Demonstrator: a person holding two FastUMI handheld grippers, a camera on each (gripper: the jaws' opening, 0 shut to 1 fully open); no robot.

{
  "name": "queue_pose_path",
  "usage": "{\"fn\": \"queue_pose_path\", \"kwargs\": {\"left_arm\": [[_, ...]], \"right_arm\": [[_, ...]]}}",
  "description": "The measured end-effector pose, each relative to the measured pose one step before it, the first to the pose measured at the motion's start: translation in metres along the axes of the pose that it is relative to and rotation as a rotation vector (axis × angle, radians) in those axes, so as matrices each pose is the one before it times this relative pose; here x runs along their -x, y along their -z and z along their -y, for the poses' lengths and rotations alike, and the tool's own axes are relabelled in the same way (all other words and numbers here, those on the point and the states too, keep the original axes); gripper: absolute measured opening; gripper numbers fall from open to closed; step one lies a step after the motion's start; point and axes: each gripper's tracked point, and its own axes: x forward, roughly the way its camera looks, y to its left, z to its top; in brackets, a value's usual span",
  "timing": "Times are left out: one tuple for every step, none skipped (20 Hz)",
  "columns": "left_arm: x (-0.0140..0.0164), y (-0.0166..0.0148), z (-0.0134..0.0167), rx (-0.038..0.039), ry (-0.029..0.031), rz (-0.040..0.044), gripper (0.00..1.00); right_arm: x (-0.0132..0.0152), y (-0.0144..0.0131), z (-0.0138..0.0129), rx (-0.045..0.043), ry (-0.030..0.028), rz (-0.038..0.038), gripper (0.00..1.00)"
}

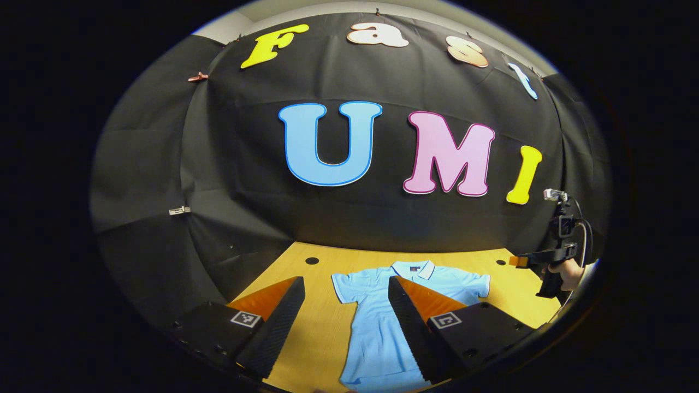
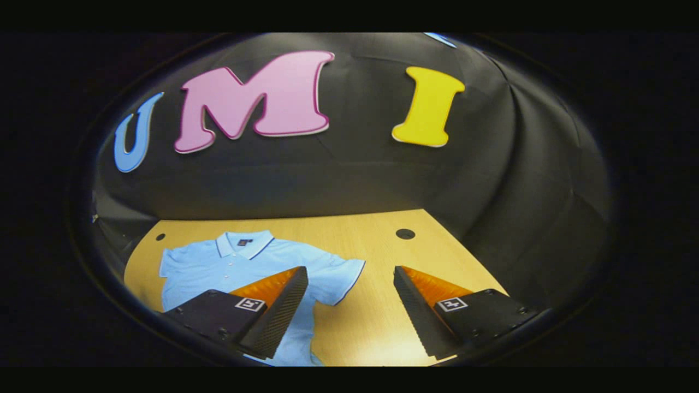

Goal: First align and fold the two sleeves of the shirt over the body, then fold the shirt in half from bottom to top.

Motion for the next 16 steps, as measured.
{"fn": "queue_pose_path", "kwargs": {"left_arm": [[0.00136,0.00429,0.00262,-0.01186,-0.01559,-0.00890,0.96],[0.00131,0.00354,0.00174,-0.00793,-0.02089,-0.01276,0.96],[0.00112,0.00340,0.00342,-0.00040,-0.01681,-0.01008,0.96],[0.00120,0.00194,0.00388,0.00399,-0.01312,-0.01057,0.96],[0.00196,0.00346,0.00317,0.00227,-0.01644,-0.01176,0.96],[0.00165,0.00096,0.00161,0.00227,-0.02047,-0.00618,0.96],[0.00261,0.00151,0.00158,0.00603,-0.01758,-0.00443,0.96],[0.00236,0.00166,0.00186,0.00986,-0.01440,-0.00832,0.96],[0.00300,0.00420,0.00210,0.00933,-0.01323,-0.01009,0.97],[0.00241,0.00330,0.00192,0.00365,-0.01323,-0.00984,0.96],[0.00200,0.00366,0.00234,-0.00261,-0.00950,-0.00793,0.97],[0.00124,0.00335,0.00239,-0.00463,-0.00621,-0.00914,0.96],[0.00118,0.00437,0.00239,-0.00175,-0.00402,-0.01051,0.92],[0.00076,0.00306,0.00216,0.00296,-0.00243,-0.00936,0.97],[0.00145,0.00279,0.00195,0.00769,-0.00128,-0.00563,0.96],[0.00072,-0.00035,0.00249,0.00814,0.00168,0.00056,0.96]], "right_arm": [[-0.01840,0.00654,0.00096,-0.00589,-0.00559,-0.03044,0.97],[-0.01847,0.00657,0.00113,0.00051,-0.01002,-0.03575,0.97],[-0.01608,0.00309,0.00279,0.00786,-0.00184,-0.02261,0.98],[-0.01397,0.00069,0.00307,0.01292,0.00446,-0.01346,0.98],[-0.01469,-0.00027,0.00321,0.01844,0.00632,-0.00549,0.97],[-0.01429,0.00007,0.00266,0.01425,0.00438,-0.00566,0.97],[-0.01286,0.00182,0.00190,0.00355,0.00234,-0.01772,0.97],[-0.01106,0.00386,-0.00234,-0.01063,-0.01254,-0.03021,0.97],[-0.01022,0.00392,-0.00165,-0.01722,-0.01386,-0.02555,0.98],[-0.01075,0.00315,0.00167,-0.01039,-0.00383,-0.01857,0.96],[-0.00887,0.00360,0.00114,-0.00444,0.00022,-0.01501,0.97],[-0.00862,0.00556,-0.00213,-0.00509,-0.00831,-0.02100,0.97],[-0.00474,0.00459,-0.00169,-0.00503,-0.00540,-0.01753,0.95],[-0.00534,0.00320,0.00066,-0.00184,0.00203,-0.01206,0.98],[-0.00409,0.00396,0.00118,0.00568,0.00495,-0.01273,0.98],[-0.00152,0.00484,-0.00183,0.00277,-0.00614,-0.01354,0.98]]}}
